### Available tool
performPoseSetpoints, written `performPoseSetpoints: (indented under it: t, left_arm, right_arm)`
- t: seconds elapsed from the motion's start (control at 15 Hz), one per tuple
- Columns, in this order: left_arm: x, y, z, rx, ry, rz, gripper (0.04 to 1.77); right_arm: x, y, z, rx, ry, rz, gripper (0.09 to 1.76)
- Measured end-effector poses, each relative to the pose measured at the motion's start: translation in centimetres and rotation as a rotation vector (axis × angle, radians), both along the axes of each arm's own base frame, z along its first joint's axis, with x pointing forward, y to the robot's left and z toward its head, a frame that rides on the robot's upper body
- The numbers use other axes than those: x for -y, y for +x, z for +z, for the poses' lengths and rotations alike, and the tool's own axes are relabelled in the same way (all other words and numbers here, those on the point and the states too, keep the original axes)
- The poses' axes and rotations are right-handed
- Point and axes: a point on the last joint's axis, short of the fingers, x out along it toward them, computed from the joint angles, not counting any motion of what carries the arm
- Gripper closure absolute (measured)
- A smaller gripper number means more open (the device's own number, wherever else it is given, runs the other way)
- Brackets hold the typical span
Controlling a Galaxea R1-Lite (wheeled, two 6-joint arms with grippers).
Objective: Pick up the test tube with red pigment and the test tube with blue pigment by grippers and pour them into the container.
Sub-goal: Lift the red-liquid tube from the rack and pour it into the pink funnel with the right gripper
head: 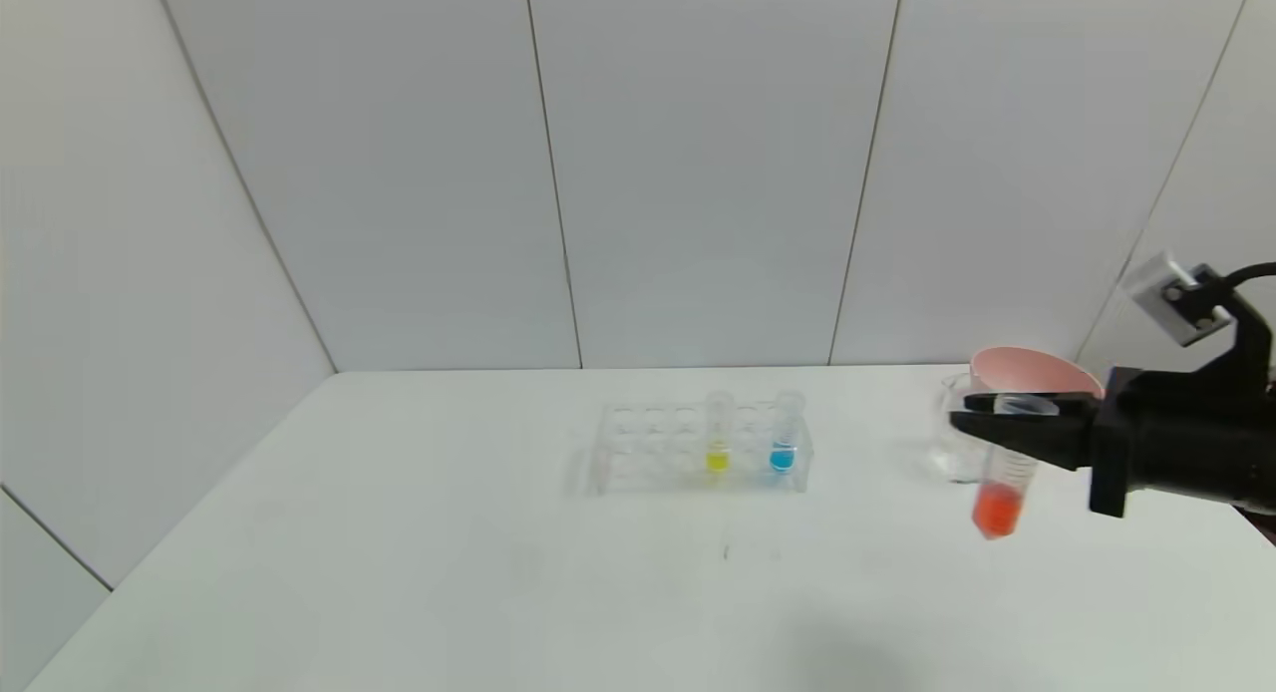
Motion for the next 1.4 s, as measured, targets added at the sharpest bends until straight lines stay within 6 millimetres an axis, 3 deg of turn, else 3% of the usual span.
performPoseSetpoints:
  t: [0.27, 0.67, 1.0, 1.2, 1.4]
  left_arm:
    - [0.0, 0.0, 0.0, 0.0, 0.0, 0.0, 0.05]
    - [0.0, 0.0, 0.0, 0.0, 0.0, 0.0, 0.05]
    - [0.0, 0.0, 0.0, 0.0, 0.0, 0.0, 0.05]
    - [0.0, 0.0, 0.0, 0.0, 0.0, 0.0, 0.05]
    - [0.0, 0.0, 0.0, 0.0, 0.0, 0.0, 0.05]
  right_arm:
    - [6.7, 0.0, -0.4, 0.105, -0.058, -0.029, 1.29]
    - [11.9, 3.6, -0.7, 0.156, -0.104, -0.099, 1.29]
    - [14.5, 9.0, -1.5, 0.224, -0.179, -0.083, 1.29]
    - [14.8, 12.2, -1.4, 0.208, -0.194, -0.047, 1.29]
    - [14.5, 14.1, -0.5, 0.149, -0.222, 0.004, 1.29]
